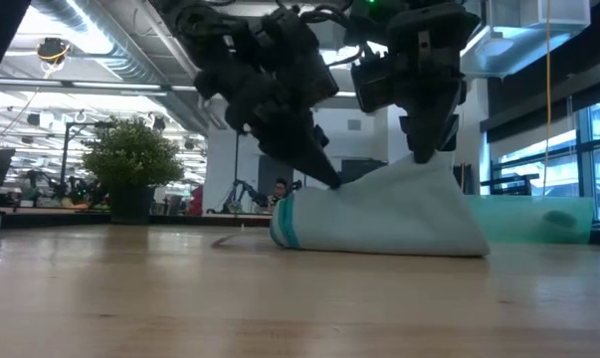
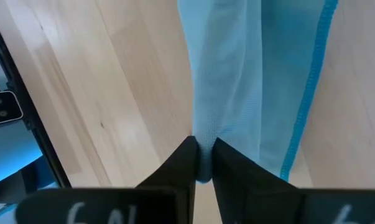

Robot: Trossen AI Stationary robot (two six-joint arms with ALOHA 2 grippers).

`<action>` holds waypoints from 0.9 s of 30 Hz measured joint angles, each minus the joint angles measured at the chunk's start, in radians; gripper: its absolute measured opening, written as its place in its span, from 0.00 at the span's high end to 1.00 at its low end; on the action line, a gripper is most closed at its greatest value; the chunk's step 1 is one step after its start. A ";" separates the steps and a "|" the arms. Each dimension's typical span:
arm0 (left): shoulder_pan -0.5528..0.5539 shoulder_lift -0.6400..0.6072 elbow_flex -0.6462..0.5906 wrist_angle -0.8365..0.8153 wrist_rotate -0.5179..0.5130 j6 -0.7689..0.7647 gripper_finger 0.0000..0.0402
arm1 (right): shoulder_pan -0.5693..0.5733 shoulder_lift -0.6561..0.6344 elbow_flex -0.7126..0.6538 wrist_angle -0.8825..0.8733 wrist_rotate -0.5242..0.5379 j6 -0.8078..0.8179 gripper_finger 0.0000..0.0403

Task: Roll microfiber towels into tight, uniform cylinder then place into a basket
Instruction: Roll the blue towel

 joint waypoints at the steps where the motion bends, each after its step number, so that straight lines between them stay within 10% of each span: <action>1: 0.003 0.007 0.000 0.005 -0.001 0.000 1.00 | 0.000 0.001 0.000 -0.001 0.001 0.000 0.88; 27: 0.024 0.156 0.003 0.122 -0.055 -0.031 1.00 | -0.022 -0.073 0.001 -0.039 0.059 0.005 0.88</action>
